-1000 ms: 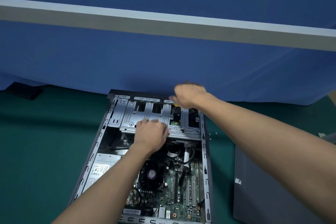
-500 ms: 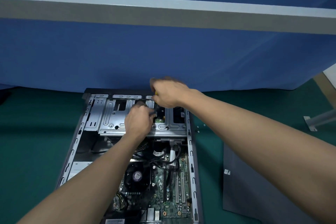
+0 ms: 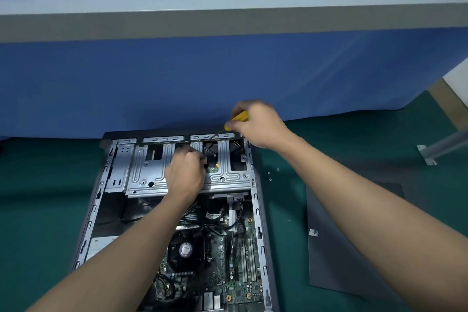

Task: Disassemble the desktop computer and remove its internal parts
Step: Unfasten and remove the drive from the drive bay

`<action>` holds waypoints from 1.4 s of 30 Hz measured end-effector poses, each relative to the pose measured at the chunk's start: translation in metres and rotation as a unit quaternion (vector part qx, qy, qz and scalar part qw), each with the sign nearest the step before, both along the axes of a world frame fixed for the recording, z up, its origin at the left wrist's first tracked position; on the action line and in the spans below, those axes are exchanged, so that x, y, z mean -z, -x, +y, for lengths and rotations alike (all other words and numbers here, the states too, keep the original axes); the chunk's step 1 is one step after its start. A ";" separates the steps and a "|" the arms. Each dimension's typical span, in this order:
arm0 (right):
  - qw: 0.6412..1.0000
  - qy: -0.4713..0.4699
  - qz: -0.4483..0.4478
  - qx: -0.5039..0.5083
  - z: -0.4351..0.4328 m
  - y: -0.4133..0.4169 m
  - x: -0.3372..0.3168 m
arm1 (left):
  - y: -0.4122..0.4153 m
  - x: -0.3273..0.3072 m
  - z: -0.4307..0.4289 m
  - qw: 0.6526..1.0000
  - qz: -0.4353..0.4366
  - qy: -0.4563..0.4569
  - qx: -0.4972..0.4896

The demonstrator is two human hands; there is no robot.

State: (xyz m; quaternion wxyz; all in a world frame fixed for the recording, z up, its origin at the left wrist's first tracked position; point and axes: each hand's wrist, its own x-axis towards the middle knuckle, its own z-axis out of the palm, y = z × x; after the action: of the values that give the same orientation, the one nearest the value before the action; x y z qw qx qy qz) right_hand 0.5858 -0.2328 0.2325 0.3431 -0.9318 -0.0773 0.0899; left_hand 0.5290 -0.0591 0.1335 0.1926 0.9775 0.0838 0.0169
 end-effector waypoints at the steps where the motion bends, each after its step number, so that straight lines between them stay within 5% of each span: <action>1: 0.999 -0.032 0.006 0.038 -0.007 0.004 0.003 | 0.000 0.000 -0.002 1.000 0.002 -0.012 0.001; 7: 0.966 -0.169 0.050 0.190 -0.035 0.035 0.029 | 0.001 -0.001 -0.006 0.999 0.016 -0.040 -0.004; 16: 0.863 -0.373 0.076 0.333 -0.048 0.058 0.041 | 0.004 -0.007 0.001 0.998 0.023 0.017 -0.061; 38: 0.804 -0.449 0.099 0.376 -0.069 0.083 0.063 | 0.004 -0.010 -0.004 0.999 -0.020 -0.029 0.010; 42: 0.772 -0.493 0.082 0.393 -0.075 0.077 0.061 | 0.003 -0.021 -0.018 0.997 -0.047 0.063 0.019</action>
State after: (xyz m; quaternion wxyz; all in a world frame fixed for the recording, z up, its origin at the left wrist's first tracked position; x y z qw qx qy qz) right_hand 0.5086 -0.3076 0.1719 0.7659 -0.5733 0.2899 -0.0273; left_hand 0.5257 -0.0773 0.1542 0.2576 0.9631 0.0564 0.0541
